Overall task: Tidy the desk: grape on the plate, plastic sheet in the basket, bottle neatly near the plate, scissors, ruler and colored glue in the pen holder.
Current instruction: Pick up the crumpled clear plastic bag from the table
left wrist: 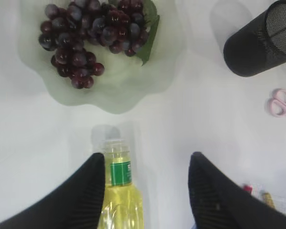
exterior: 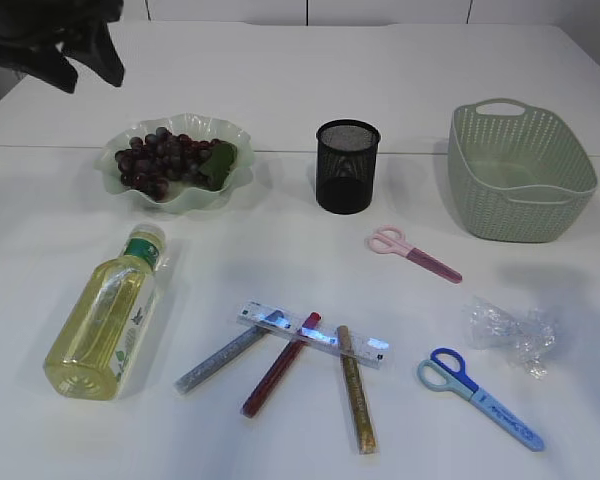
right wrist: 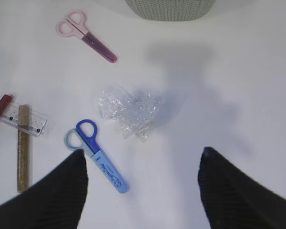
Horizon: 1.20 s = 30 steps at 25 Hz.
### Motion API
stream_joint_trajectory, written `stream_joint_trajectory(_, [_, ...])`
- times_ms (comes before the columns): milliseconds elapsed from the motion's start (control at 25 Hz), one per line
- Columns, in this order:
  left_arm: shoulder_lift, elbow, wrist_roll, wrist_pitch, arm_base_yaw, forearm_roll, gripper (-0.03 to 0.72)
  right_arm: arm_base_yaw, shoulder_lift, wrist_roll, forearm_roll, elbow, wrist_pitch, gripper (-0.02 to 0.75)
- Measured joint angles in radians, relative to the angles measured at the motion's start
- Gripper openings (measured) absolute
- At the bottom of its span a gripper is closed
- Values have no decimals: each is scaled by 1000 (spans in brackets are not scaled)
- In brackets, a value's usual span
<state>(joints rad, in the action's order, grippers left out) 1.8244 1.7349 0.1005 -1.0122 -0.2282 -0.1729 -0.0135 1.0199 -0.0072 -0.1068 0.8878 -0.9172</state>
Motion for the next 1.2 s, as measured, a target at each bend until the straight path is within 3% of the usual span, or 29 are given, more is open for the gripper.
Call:
stream_joint_trajectory(360, [-148, -70, -57, -106, 0, 44, 396, -11, 37, -10, -21, 128, -79, 563])
stream_joint_trajectory(760, [-338, -319, -101, -132, 0, 44, 396, -219, 250, -122, 50, 176, -167, 563])
stream_joint_trajectory(920, [-426, -417, -101, -132, 0, 44, 396, -256, 364, -229, 128, 176, -177, 563])
stream_joint_trajectory(1200, [-507, -491, -116, -134, 0, 47, 395, -265, 537, -479, 155, 176, -86, 563])
